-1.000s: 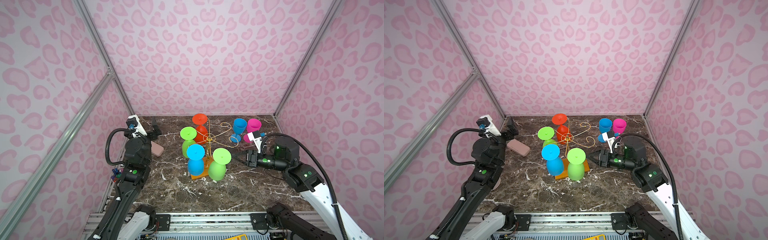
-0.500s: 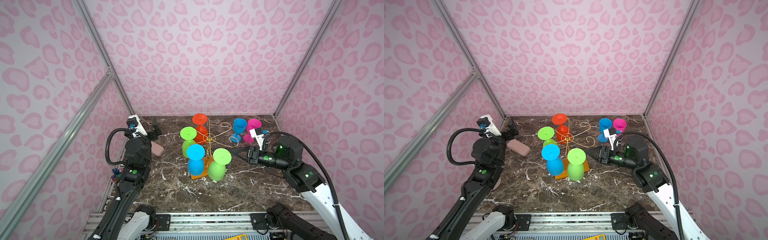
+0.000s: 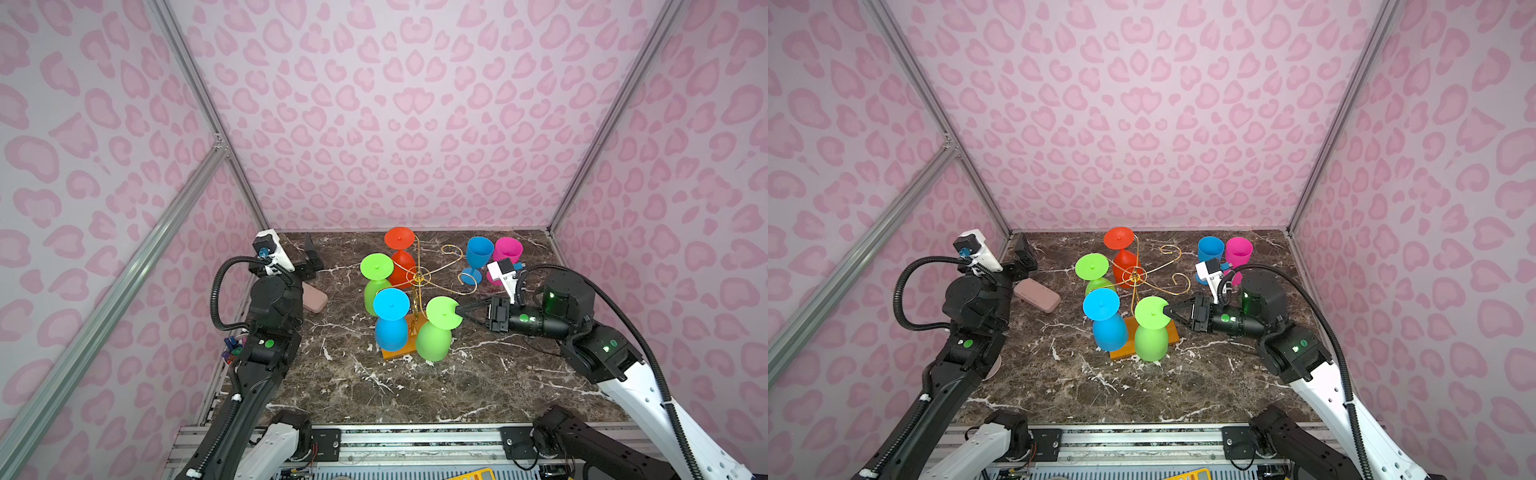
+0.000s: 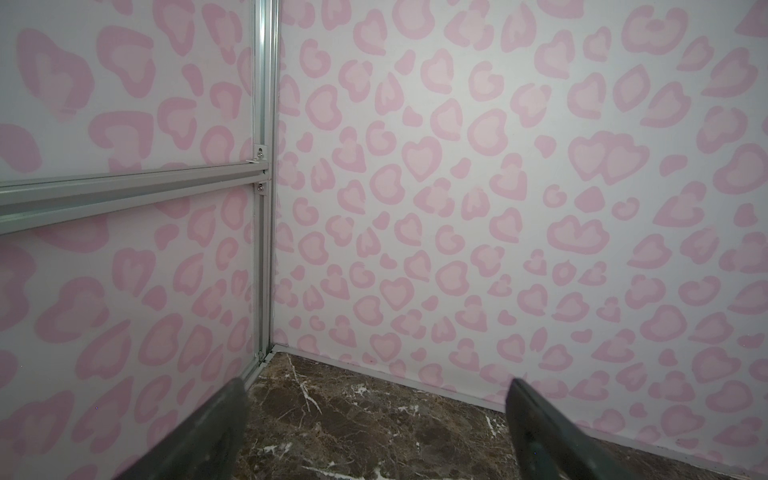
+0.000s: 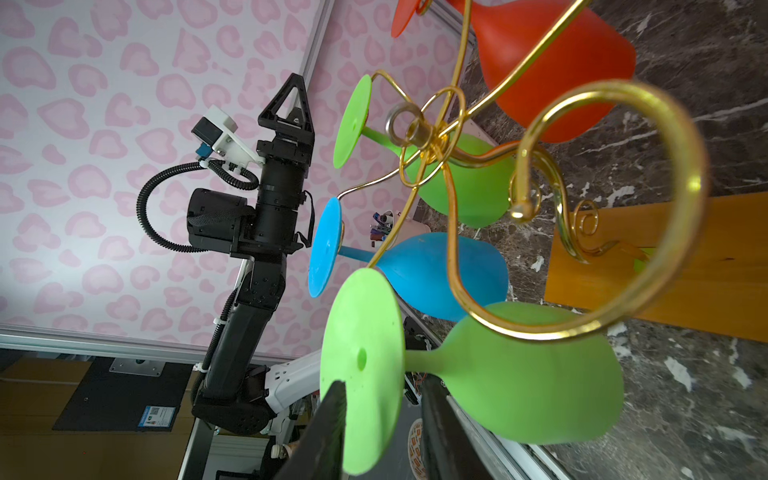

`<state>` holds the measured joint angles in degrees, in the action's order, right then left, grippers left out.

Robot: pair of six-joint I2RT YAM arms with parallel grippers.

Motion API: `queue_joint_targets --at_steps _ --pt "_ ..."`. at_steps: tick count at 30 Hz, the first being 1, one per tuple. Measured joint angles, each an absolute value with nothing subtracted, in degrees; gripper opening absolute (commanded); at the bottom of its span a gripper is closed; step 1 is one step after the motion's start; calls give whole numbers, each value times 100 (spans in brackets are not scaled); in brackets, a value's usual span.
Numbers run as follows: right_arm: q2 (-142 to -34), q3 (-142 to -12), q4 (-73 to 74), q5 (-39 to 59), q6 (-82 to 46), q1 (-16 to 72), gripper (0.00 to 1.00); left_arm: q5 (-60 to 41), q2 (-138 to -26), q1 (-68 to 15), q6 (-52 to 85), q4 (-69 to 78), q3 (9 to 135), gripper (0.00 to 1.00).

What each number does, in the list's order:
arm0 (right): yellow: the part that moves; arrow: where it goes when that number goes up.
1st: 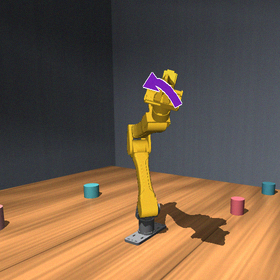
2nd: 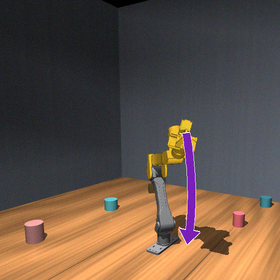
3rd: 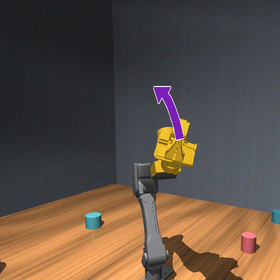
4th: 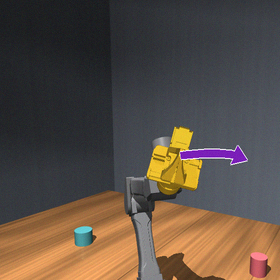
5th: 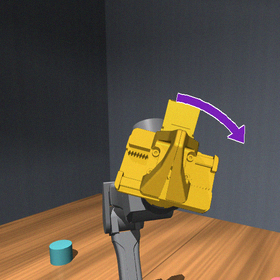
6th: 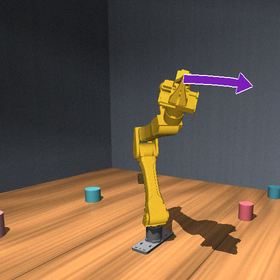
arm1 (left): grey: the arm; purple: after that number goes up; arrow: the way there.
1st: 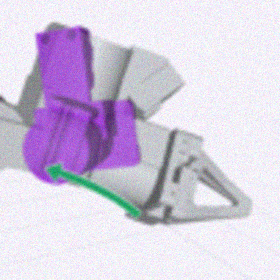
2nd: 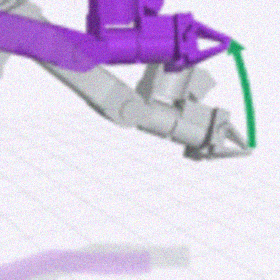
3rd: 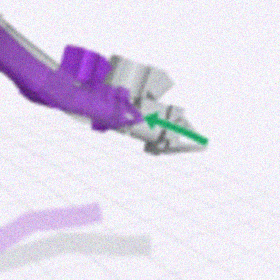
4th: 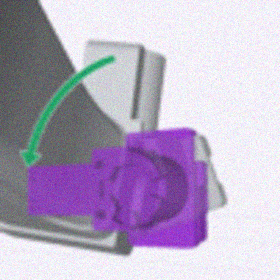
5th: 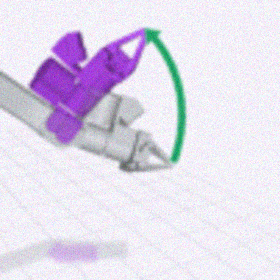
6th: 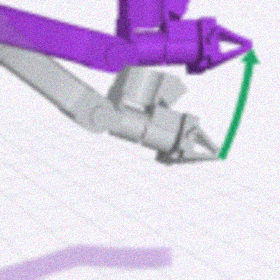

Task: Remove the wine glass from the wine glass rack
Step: 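Move the right gripper to the lime glass on the rack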

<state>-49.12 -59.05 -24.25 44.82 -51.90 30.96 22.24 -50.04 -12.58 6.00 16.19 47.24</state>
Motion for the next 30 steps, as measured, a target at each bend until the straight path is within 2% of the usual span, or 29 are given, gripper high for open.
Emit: queue_joint_targets --at_steps 8,15,30 --pt "-4967 -5889 -2344 4456 -5341 3170 26 2204 -5000 -1249 598 1619 4724 98" --pt "-4991 -5870 -2335 4412 -5441 3194 16 2204 -4969 -1249 598 1616 4724 98" --pt "-4987 -5863 -2012 4346 -5800 3212 1 2204 -4965 -1238 598 1616 4724 98"
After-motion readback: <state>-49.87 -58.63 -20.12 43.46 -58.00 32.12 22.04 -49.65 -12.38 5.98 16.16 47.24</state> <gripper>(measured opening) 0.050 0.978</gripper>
